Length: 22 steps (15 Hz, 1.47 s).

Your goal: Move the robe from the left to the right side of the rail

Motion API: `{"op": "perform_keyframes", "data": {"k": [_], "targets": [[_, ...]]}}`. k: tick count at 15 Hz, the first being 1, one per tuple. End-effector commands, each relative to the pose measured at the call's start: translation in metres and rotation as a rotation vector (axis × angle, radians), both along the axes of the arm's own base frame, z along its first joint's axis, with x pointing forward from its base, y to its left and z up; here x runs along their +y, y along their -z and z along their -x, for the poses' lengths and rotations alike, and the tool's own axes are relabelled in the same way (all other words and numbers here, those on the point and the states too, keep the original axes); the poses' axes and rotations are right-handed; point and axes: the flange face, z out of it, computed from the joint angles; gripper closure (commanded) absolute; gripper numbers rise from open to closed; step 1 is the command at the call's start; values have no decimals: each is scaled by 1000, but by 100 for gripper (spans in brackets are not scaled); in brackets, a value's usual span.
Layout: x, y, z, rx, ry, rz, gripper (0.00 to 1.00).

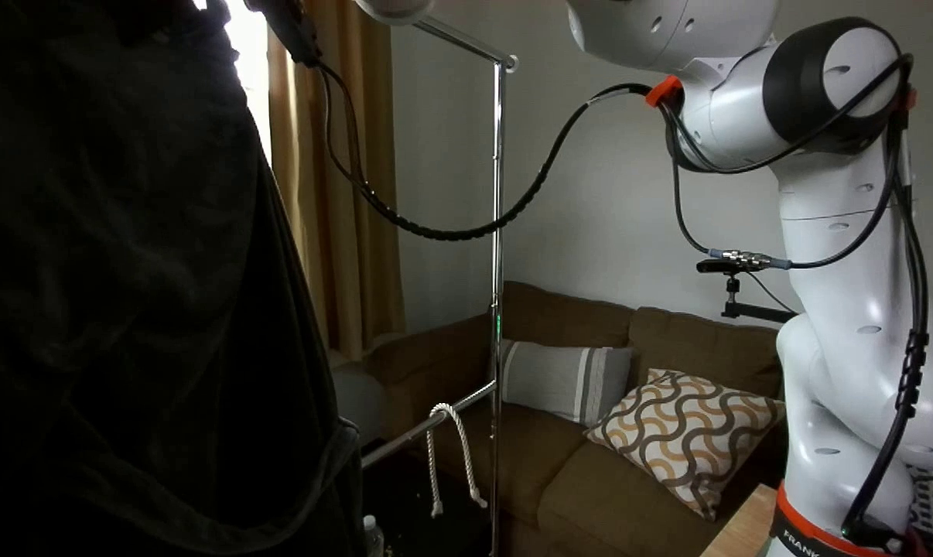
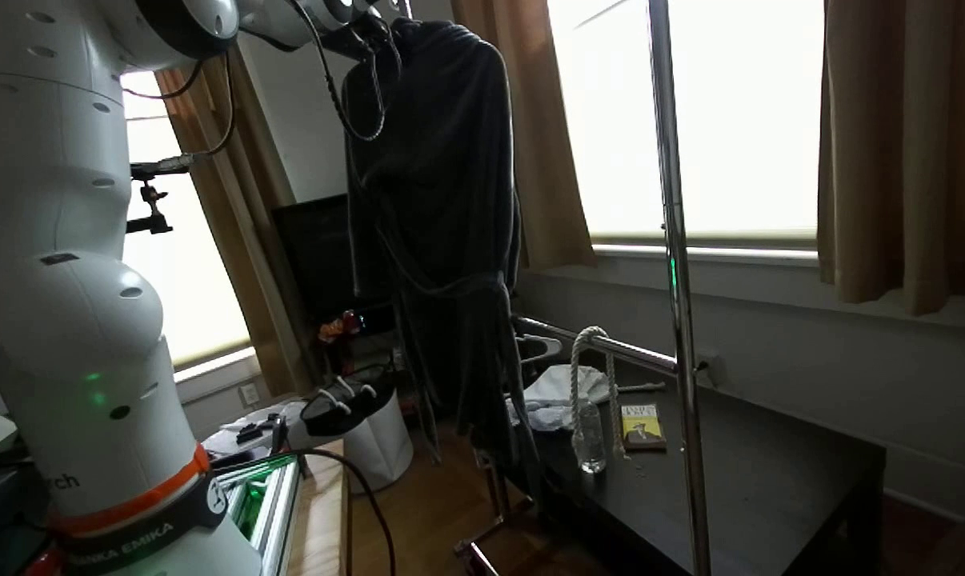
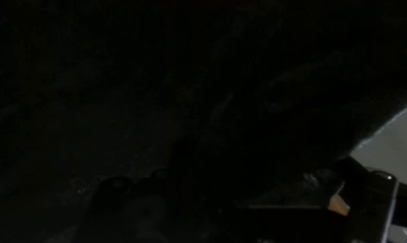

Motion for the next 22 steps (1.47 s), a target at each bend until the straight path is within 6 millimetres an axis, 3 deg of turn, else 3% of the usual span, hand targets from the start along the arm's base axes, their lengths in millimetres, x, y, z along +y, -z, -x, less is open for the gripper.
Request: {"op": "perform_keyframes", "data": {"k": [1,3,4,5,6,11,15,19,22], "targets": [[2,5,-13,-15,178,70,0],[-4,1,-9,-31,262,131,6],[-6,-2,-6,-36,306,156,22],[-11,-7,1,-37,341,179,30],[-13,-10,4,-40,376,200,30],[-19,-31,24,-7,413,218,69],[-22,-37,25,27,418,227,97],[-24,-41,24,44,418,240,99],[-25,-52,34,20,429,240,97]]}}
